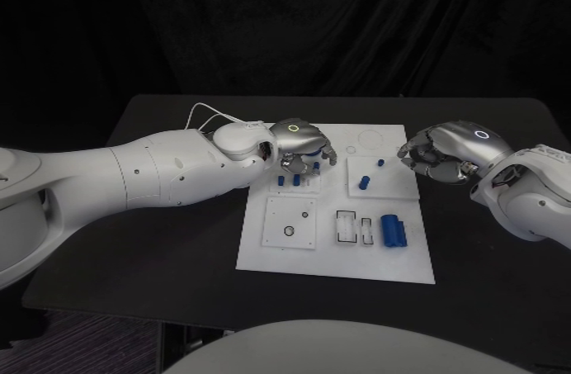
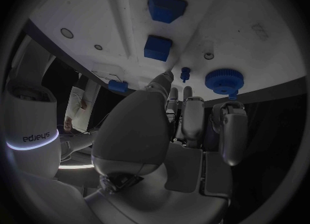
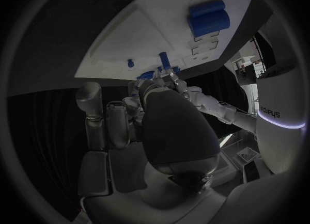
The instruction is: Assemble the parts on the task board
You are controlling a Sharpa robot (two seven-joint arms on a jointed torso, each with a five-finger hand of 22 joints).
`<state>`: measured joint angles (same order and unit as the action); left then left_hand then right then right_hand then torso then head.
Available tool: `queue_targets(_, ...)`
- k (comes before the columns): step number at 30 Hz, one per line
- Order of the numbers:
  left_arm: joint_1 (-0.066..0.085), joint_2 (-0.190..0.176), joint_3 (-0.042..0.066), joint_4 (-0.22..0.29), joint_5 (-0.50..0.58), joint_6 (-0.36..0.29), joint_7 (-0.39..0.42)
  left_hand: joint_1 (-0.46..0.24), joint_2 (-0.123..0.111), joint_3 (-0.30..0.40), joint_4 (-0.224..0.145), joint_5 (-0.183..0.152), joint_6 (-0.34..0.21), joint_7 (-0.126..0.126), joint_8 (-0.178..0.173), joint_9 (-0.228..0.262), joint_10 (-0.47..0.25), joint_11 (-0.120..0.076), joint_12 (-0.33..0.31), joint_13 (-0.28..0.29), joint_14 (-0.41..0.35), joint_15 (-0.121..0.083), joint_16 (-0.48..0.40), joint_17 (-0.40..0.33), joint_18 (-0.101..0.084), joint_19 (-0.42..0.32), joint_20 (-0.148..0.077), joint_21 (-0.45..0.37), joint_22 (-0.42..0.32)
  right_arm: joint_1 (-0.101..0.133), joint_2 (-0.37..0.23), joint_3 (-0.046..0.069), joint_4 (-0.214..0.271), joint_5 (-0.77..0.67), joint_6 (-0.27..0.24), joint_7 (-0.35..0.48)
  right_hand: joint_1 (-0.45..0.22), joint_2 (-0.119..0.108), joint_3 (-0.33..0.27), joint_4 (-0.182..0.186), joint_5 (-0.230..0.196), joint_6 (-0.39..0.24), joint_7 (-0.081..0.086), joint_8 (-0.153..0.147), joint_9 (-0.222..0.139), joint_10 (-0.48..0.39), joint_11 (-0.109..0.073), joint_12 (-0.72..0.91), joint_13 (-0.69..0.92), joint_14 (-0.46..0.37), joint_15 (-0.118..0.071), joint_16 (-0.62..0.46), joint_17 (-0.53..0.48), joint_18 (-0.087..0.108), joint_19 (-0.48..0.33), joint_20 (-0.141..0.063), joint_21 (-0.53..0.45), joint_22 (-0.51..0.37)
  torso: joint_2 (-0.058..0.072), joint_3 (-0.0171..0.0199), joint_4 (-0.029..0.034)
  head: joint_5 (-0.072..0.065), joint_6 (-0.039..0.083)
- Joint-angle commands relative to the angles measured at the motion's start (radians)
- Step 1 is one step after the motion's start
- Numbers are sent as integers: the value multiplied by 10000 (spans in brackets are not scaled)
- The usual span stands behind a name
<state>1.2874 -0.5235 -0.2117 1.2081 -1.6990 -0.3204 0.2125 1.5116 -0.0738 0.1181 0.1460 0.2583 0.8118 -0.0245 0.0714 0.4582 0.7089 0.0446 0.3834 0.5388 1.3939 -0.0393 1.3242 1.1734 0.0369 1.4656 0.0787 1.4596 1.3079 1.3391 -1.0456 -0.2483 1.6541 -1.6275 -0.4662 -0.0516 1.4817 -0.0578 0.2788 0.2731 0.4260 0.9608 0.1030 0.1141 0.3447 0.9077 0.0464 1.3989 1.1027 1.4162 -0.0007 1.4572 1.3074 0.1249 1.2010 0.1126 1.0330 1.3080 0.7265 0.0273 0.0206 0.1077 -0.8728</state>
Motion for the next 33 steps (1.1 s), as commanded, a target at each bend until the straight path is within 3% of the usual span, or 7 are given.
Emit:
queue_targets(1,-24,47,11,-21,-26,227,-84,-99,-20,78,-11,68,92,52,36,-13,66,18,91,37,55,6,-39,-45,-67,390,-70,10,2227,16,15,8,-2,-1,26,-83,-37,-96,63,-16,57,95,0,47,17,-91,5,-67,-10,-16,-23,-24,822,-42,17,-26,-33,1050,8,7,4,-113,2)
queue_targets(5,-31,75,12,-72,-26,224,-101,-81,15,207,-50,206,173,99,37,-26,69,33,148,85,49,18,-46,-84,-64,386,-59,-3,2223,15,40,8,-25,-1,67,-97,-37,-98,66,-16,65,96,1,47,17,-98,4,-72,-17,-14,-23,-23,824,-44,22,-27,-26,1052,-14,1,23,-174,2)
queue_targets(8,-34,91,12,-121,-26,215,-113,-49,37,357,-96,354,271,124,45,-38,83,28,184,113,41,18,-51,-126,-64,388,-54,-4,2224,14,63,8,-48,-1,105,-107,-35,-97,71,-16,73,95,2,46,17,-109,4,-78,-28,-21,-23,-29,816,-39,5,-28,-52,1044,-7,1,-11,-140,2)
queue_targets(10,-35,94,12,-148,-26,206,-119,-39,43,402,-110,380,293,127,44,-42,92,24,193,118,38,18,-53,-139,-64,388,-54,-4,2224,14,81,8,-63,-1,133,-113,-35,-97,71,-16,73,95,2,46,17,-109,4,-78,-28,-21,-23,-29,816,-39,5,-28,-52,1044,-9,-9,11,-178,2)
queue_targets(16,-40,64,12,-219,-26,183,-116,5,67,672,-178,455,439,142,52,-58,155,0,218,122,36,6,-42,-173,-62,387,-60,-12,2223,12,137,8,-111,-1,223,-135,-34,-95,77,-15,83,94,5,45,18,-123,3,-86,-41,-42,-23,-45,792,-29,-27,-29,-98,1030,-15,-21,-16,-179,2)
queue_targets(24,-42,80,12,-399,-26,220,-123,-38,-3,897,-227,385,528,161,32,-79,271,-19,254,124,21,-2,-32,-212,-53,366,-70,-48,2212,10,172,8,-153,-1,291,-155,-31,-94,85,-15,94,91,7,42,18,-135,3,-94,-54,-50,-23,-51,784,-29,-29,-29,-101,1029,-46,-24,26,-221,2)
queue_targets(33,-81,147,11,-488,-26,103,185,-143,40,1322,-332,231,977,232,184,13,728,-188,525,277,49,-96,82,-172,-66,396,-139,3,2234,9,221,8,-192,-1,331,-167,-31,-94,85,-15,94,91,7,42,18,-135,3,-94,-54,-50,-23,-51,784,-29,-29,-29,-101,1029,-38,-31,15,-171,2)
